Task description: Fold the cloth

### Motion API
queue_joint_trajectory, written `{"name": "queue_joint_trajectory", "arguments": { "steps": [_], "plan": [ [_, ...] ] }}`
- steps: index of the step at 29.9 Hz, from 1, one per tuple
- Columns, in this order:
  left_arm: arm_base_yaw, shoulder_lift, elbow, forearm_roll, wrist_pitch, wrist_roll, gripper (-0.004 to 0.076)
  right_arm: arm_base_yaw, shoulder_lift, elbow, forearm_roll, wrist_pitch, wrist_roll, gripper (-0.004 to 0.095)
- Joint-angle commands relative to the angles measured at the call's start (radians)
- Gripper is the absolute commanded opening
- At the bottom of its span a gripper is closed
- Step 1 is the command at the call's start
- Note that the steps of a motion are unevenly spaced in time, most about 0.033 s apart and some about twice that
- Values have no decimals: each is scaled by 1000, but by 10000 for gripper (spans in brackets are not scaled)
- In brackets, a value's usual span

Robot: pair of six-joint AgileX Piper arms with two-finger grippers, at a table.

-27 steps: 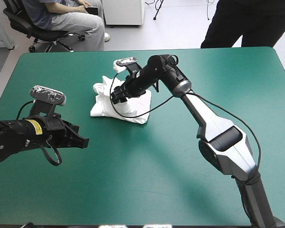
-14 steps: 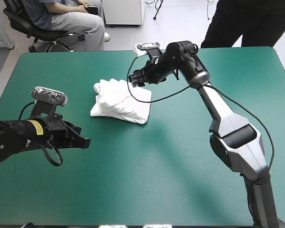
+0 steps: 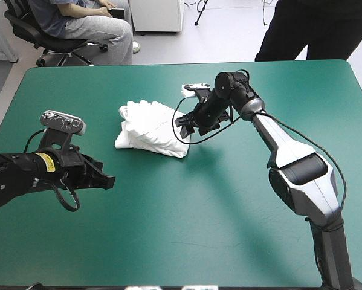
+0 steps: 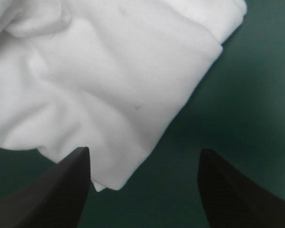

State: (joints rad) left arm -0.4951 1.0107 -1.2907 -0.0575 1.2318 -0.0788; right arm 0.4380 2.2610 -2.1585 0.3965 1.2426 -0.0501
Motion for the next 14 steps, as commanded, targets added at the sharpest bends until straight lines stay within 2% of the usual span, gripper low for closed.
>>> {"name": "queue_joint_trajectory", "arguments": {
  "steps": [1, 7, 11, 14],
  "plan": [
    [-3, -11, -23, -11, 4, -9, -17, -7, -41, -17, 74, -47, -26, 600],
    [-3, -11, -23, -11, 14, -7, -17, -7, 7, -17, 122, -77, -30, 600],
    [-3, -11, -23, -11, 22, -7, -17, -7, 34, -17, 197, -103, -81, 598],
    [-3, -11, -23, -11, 22, -7, -17, -7, 42, -17, 259, -128, -113, 539]
  ]
}}
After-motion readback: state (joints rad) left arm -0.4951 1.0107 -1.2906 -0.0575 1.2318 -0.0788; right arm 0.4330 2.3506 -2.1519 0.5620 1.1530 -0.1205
